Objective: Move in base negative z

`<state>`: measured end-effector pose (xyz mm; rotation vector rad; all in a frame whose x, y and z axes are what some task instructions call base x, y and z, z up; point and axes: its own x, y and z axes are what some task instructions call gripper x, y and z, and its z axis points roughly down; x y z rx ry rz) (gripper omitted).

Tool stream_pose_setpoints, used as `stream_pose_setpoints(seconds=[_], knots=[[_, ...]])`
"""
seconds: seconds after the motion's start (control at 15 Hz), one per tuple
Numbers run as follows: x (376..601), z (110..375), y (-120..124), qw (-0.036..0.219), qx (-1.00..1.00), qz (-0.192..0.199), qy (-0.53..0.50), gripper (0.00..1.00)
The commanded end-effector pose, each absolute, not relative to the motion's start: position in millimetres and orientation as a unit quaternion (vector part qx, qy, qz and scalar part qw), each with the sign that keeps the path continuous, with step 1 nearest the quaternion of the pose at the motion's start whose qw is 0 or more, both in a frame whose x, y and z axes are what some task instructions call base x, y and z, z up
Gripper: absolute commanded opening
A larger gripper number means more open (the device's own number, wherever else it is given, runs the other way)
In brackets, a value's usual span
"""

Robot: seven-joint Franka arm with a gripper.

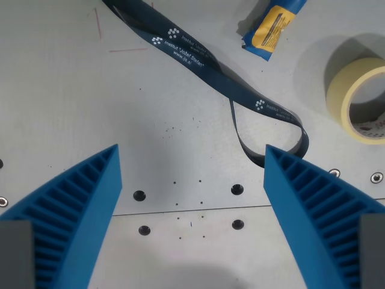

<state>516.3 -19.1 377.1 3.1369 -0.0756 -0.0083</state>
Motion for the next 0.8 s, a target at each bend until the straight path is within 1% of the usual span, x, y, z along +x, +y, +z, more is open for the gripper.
stream_pose_setpoints(seconds=[0.07, 0.8], knots=[[516, 375, -19, 0.002, 1.0, 0.0, -0.024, 1.0], [519, 320, -19, 0.002, 1.0, 0.0, -0.024, 1.0]])
